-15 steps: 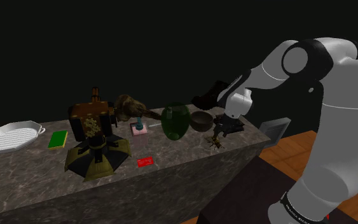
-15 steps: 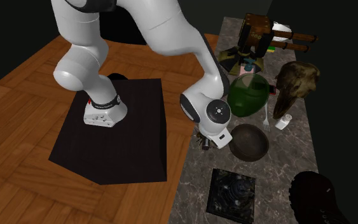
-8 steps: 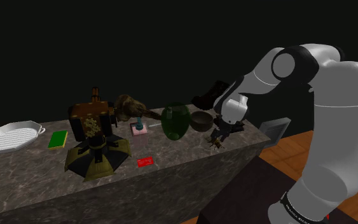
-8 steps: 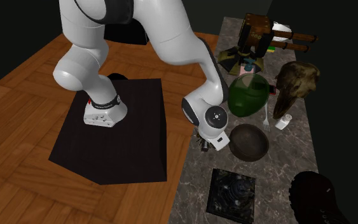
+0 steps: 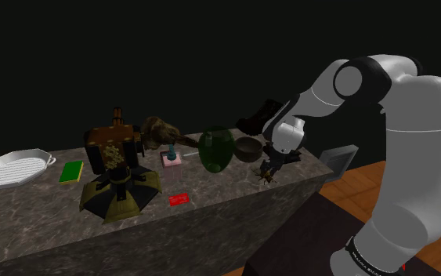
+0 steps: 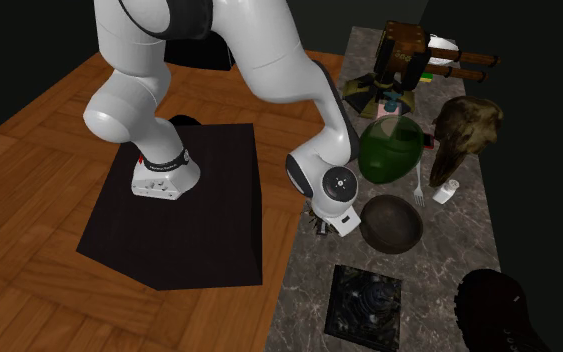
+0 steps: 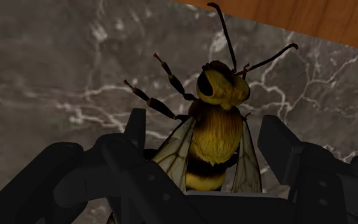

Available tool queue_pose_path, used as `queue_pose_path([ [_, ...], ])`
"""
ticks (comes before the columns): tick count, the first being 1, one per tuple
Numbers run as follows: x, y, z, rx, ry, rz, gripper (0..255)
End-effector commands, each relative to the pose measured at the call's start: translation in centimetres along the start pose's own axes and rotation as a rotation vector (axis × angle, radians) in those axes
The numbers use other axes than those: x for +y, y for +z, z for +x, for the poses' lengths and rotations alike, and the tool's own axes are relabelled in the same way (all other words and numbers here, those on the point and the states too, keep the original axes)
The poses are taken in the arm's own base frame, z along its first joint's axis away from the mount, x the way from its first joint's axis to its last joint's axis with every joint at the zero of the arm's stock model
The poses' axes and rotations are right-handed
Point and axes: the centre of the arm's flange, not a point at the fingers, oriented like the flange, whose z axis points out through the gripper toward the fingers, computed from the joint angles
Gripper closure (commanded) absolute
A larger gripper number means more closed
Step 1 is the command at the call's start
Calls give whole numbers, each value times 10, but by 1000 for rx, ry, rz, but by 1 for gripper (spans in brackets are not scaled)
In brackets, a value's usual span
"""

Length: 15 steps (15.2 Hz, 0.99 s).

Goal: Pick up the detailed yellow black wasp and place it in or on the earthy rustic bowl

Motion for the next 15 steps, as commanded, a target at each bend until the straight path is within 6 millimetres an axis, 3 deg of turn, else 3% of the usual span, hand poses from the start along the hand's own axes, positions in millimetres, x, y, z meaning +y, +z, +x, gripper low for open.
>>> queue_pose_path([
  [1, 0, 0, 0, 0, 0, 0, 255],
  [9, 0, 0, 0, 0, 0, 0, 255],
  [15, -9, -30, 0, 0, 0, 0, 255],
])
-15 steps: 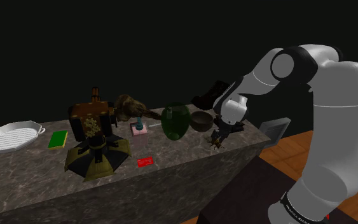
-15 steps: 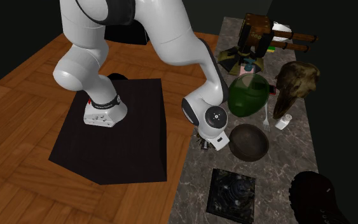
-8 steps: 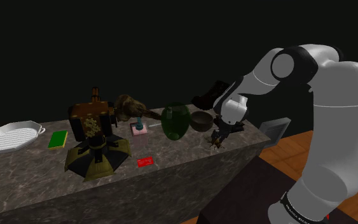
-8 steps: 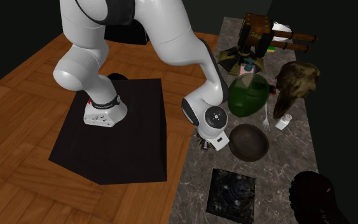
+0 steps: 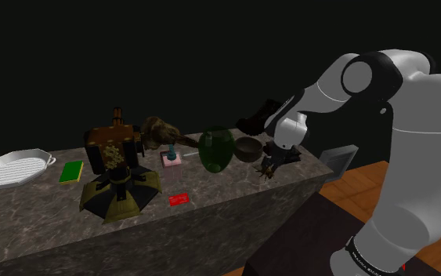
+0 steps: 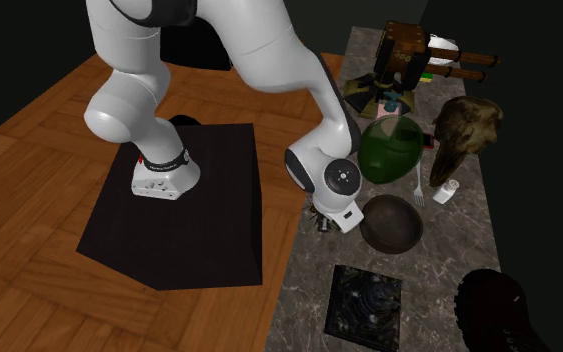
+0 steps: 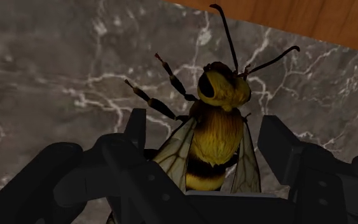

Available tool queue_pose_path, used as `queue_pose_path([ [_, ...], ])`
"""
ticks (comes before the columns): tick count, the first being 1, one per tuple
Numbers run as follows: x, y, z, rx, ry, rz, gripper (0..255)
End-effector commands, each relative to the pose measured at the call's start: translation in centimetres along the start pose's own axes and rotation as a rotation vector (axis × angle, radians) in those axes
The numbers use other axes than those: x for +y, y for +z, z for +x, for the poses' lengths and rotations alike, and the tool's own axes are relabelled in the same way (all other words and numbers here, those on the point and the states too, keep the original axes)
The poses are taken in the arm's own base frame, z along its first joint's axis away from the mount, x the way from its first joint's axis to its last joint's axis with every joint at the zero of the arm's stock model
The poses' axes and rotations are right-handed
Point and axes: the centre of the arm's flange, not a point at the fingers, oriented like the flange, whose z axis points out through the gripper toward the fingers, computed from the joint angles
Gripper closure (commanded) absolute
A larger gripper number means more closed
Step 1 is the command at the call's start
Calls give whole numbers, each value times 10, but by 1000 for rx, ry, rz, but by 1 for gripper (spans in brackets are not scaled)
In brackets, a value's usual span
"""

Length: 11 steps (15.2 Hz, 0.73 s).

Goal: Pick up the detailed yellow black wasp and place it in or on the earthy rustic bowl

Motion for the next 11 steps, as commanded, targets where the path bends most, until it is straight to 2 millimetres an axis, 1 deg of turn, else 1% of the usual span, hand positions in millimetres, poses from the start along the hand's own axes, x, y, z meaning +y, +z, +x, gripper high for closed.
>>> queue_pose_path([
  [1, -4, -10, 0, 0, 0, 0, 255],
  [11, -18, -61, 0, 0, 0, 0, 255],
])
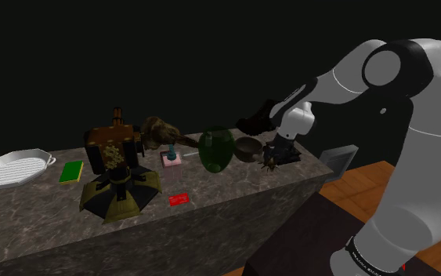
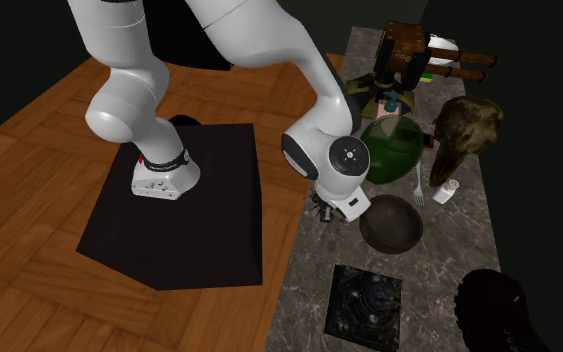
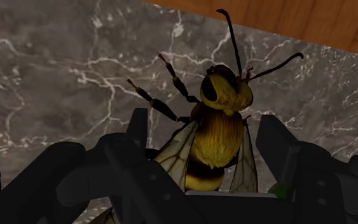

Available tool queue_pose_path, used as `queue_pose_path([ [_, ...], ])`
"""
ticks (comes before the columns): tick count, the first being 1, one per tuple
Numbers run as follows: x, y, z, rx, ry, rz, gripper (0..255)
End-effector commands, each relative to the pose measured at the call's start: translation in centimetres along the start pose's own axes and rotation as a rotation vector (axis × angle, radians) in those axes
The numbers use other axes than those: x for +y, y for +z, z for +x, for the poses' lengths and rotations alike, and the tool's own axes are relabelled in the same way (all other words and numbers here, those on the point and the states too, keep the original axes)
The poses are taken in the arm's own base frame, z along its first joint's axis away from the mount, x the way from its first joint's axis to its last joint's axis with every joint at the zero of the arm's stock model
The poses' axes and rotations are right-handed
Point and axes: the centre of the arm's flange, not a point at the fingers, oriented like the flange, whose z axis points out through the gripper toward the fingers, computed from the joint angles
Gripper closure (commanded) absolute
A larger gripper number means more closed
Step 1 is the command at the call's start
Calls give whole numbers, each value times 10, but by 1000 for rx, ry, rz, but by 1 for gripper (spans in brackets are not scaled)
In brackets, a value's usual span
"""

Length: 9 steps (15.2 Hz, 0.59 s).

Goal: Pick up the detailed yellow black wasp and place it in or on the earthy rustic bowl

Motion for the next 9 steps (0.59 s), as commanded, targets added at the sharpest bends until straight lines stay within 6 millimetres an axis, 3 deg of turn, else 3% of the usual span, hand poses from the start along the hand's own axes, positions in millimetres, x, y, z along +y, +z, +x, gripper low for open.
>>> queue_pose_path([
  [1, -2, -10, 1, 0, 0, 0, 255],
  [9, -14, -50, 1, 0, 0, 0, 255],
])
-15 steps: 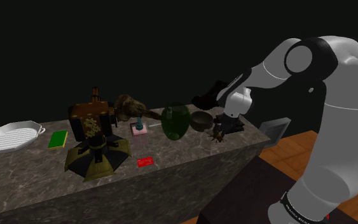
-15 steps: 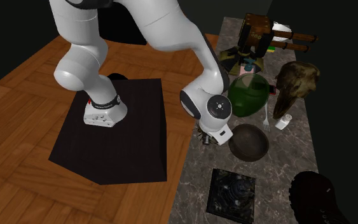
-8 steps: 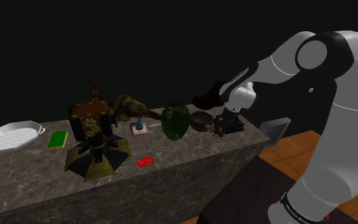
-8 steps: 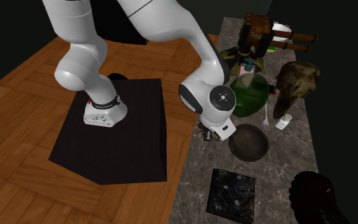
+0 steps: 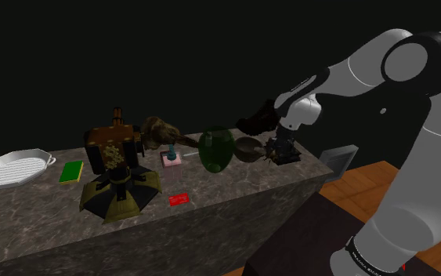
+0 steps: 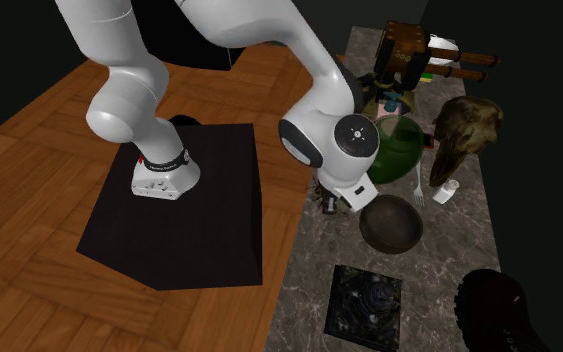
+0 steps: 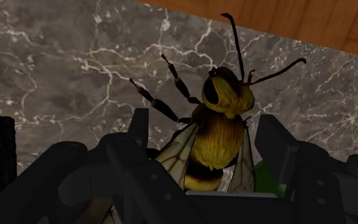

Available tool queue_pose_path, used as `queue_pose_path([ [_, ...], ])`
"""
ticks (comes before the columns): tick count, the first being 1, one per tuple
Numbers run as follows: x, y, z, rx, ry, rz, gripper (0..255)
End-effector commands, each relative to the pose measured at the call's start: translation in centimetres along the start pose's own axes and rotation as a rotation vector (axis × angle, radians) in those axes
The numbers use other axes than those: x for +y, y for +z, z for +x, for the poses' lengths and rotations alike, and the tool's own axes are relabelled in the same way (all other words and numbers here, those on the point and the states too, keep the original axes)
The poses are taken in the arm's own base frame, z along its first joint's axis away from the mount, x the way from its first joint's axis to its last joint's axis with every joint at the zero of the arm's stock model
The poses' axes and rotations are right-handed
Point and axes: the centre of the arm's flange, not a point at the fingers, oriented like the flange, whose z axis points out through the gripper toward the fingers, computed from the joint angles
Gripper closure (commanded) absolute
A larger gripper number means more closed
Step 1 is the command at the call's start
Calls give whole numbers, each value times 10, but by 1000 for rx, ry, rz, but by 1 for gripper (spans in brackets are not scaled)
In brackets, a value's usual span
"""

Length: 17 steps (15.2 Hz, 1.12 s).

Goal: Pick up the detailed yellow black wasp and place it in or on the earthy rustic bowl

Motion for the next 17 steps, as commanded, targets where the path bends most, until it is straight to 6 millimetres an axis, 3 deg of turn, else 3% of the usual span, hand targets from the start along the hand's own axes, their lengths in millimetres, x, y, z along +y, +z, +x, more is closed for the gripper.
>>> queue_pose_path([
  [1, -2, -9, 0, 0, 0, 0, 255],
  [7, -10, -37, 1, 0, 0, 0, 255],
  [17, 5, -46, 131, 0, 0, 0, 255],
])
